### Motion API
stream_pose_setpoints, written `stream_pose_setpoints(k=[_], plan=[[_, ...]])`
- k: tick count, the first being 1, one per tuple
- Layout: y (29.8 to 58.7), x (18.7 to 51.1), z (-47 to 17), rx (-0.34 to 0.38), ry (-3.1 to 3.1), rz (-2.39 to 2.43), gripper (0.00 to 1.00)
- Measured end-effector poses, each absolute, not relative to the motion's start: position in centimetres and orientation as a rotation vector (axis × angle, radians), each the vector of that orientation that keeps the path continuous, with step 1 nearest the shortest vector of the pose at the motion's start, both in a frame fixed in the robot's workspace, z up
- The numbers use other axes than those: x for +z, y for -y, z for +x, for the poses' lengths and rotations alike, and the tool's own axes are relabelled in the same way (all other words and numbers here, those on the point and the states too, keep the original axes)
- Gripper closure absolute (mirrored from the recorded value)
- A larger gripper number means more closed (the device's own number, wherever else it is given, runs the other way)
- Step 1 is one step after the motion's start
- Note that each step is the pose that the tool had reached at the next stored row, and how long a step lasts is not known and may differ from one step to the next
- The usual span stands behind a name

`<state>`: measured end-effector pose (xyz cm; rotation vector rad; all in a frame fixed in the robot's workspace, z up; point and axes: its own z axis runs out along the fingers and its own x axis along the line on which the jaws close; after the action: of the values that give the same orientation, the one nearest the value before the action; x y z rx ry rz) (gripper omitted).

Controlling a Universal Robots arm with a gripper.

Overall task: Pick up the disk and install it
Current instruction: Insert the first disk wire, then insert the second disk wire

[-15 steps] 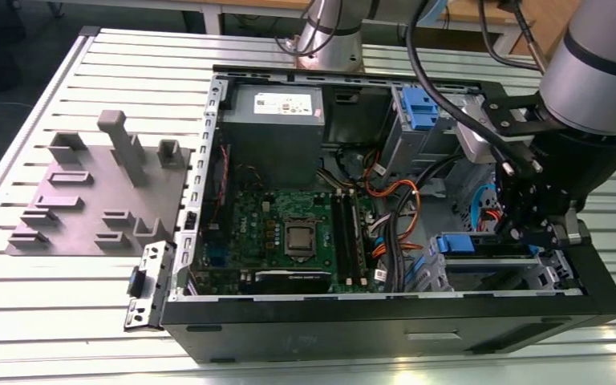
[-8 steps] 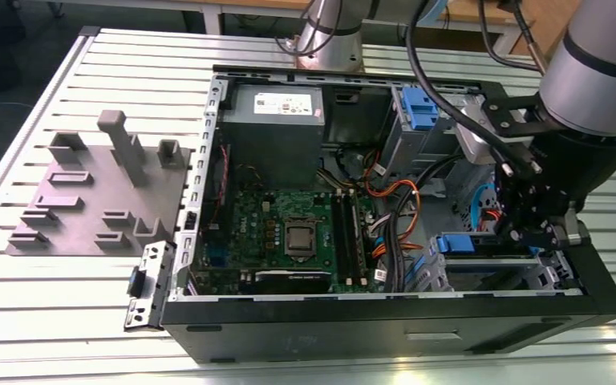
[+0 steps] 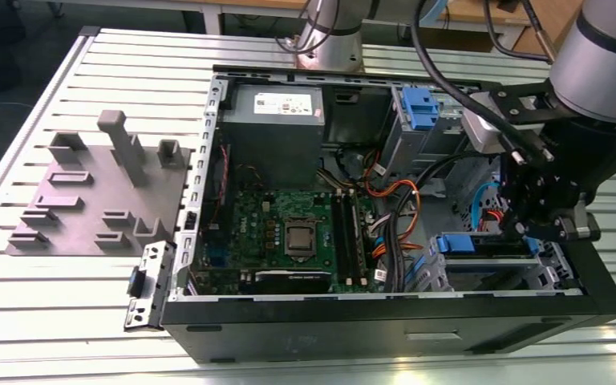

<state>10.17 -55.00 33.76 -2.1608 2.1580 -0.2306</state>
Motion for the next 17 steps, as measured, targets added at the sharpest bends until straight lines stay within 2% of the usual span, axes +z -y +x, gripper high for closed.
stream_pose_setpoints(k=[1,2,17], plan=[[55.00,33.77,10.18,-0.231,-2.158,-2.161,0.84],[55.01,33.77,10.18,-0.231,-2.158,-2.161,0.89],[55.00,33.77,10.17,-0.229,-2.158,-2.161,0.89]])
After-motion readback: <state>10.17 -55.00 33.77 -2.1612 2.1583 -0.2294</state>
